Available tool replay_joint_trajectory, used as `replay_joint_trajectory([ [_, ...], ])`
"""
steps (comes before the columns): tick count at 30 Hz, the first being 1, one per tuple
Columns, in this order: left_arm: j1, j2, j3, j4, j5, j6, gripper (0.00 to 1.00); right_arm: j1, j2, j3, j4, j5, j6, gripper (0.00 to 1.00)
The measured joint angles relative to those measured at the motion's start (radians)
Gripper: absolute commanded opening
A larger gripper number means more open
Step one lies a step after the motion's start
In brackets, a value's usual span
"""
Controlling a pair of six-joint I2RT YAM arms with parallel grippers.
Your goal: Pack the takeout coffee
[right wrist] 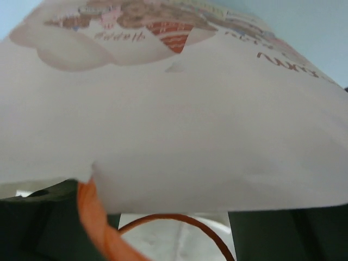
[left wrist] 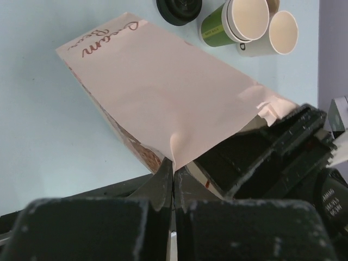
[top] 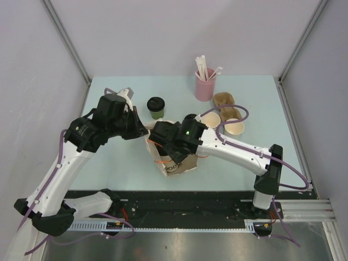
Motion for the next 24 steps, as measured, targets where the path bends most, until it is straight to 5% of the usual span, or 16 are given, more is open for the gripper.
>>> replay_joint_trajectory([
  [16,0.059,-0.054,-0.084,0.054,0.079,0.002,0.0,-0.062,0.082,-0.047,0.018,0.076,-0.087,0.74],
  [24,0.066,-0.076,-0.116,0.069,0.085,0.022,0.0,-0.061,0.139,-0.087,0.025,0.065,-0.15,0.67],
])
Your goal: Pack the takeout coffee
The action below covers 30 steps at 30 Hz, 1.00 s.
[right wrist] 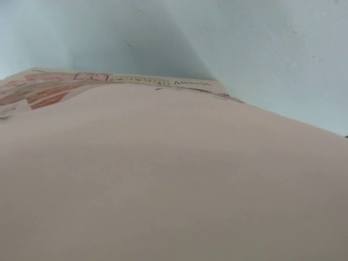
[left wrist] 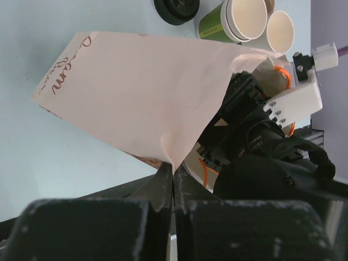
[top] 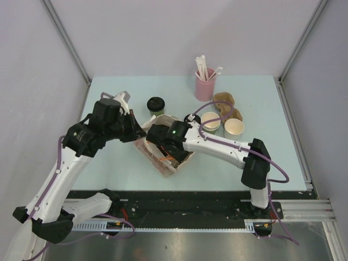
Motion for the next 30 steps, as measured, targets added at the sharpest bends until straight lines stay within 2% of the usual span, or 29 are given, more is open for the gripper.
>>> replay_joint_trajectory([
  [2,0.0,0.0,-0.003,0.001,0.0,0.005,0.0,-0.008,-0.001,-0.007,0.025,-0.002,-0.038,0.64],
  [6,0.006,0.007,-0.004,0.001,0.0,0.008,0.01,-0.022,-0.008,-0.046,0.1,0.0,-0.087,0.5],
  [8,0.01,0.011,-0.004,0.004,0.001,0.008,0.0,-0.027,-0.023,-0.069,0.138,-0.001,-0.108,0.41],
  [10,0.012,0.012,-0.004,0.005,0.005,0.01,0.0,-0.029,-0.043,-0.093,0.173,-0.006,-0.129,0.28],
  [15,0.021,0.013,-0.004,0.003,0.007,0.025,0.01,-0.047,-0.068,-0.12,0.212,-0.029,-0.202,0.12],
  [21,0.032,0.013,-0.009,-0.01,0.005,0.045,0.0,-0.059,-0.074,-0.117,0.238,-0.071,-0.325,0.01],
  [30,0.034,0.003,-0.019,-0.015,-0.001,0.124,0.0,-0.05,-0.189,-0.117,0.315,-0.121,-0.467,0.0],
])
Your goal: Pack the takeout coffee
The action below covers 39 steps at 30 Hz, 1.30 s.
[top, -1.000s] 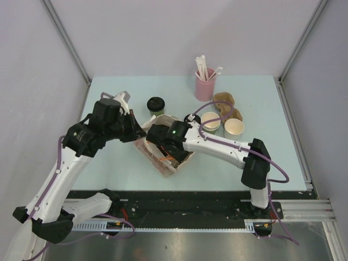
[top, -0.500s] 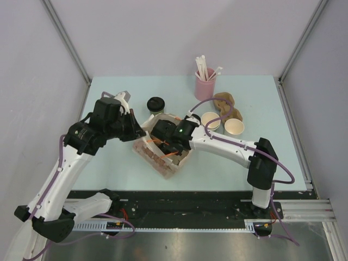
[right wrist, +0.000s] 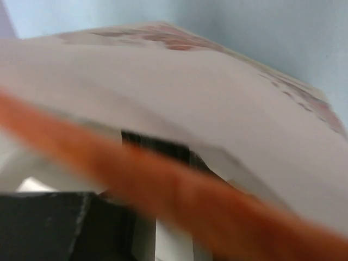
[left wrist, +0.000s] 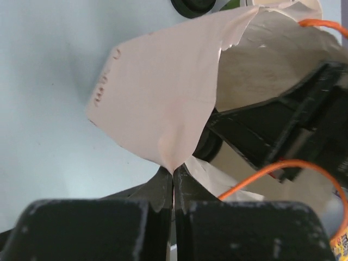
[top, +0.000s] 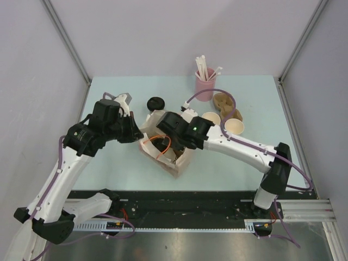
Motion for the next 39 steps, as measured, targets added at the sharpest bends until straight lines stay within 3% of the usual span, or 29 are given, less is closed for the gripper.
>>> replay_joint_trajectory([
  [17,0.0,-0.05,-0.04,0.02,0.04,0.109,0.0,0.004,-0.19,-0.216,0.27,-0.009,-0.06,0.0],
  [28,0.005,-0.069,-0.147,0.028,0.069,0.173,0.0,0.014,-0.124,-0.299,0.557,0.048,-0.149,0.0],
  [35,0.026,-0.085,-0.158,0.024,0.066,0.2,0.0,0.018,-0.067,-0.325,0.615,0.037,-0.114,0.0],
  [37,0.027,-0.095,-0.158,0.017,0.064,0.213,0.07,0.025,-0.045,-0.325,0.623,0.028,-0.089,0.0],
  [39,0.029,-0.105,-0.16,0.005,0.063,0.229,0.24,0.035,-0.026,-0.325,0.626,0.022,-0.067,0.0],
])
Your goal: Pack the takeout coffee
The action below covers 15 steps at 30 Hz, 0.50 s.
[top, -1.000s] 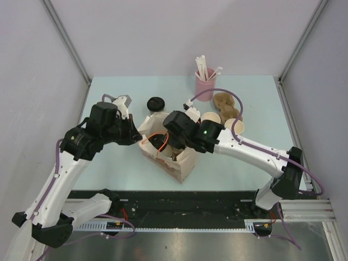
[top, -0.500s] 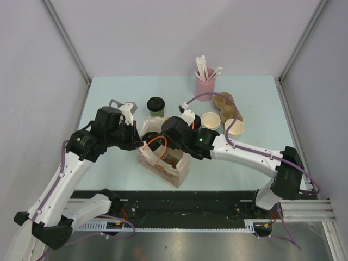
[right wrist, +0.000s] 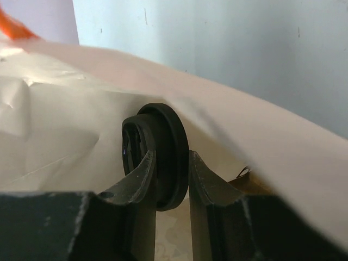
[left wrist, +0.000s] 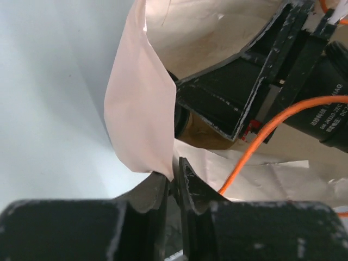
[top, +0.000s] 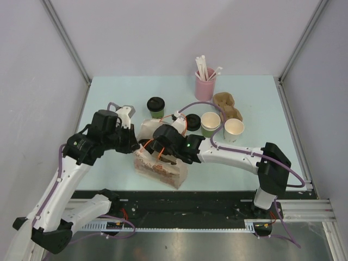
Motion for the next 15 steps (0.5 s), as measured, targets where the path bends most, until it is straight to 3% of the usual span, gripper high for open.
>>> replay_joint_trajectory([
  [1,0.0,-0.005,0.0,-0.009,0.0,0.013,0.29,0.009,0.009,0.0,0.003,0.001,0.011,0.0],
  [2,0.0,-0.009,0.0,-0.012,0.0,0.028,0.43,0.013,0.012,0.0,0.005,0.004,0.015,0.0],
  [5,0.001,-0.02,0.008,-0.032,0.008,0.071,0.65,0.023,0.013,0.0,0.01,0.01,0.011,0.0],
  [10,0.005,0.013,0.123,-0.084,0.003,0.119,0.77,0.029,0.013,0.0,0.005,0.026,0.001,0.0],
  [15,0.04,0.119,0.321,-0.093,0.014,0.126,0.74,0.05,0.013,0.0,0.005,0.032,-0.048,0.0],
])
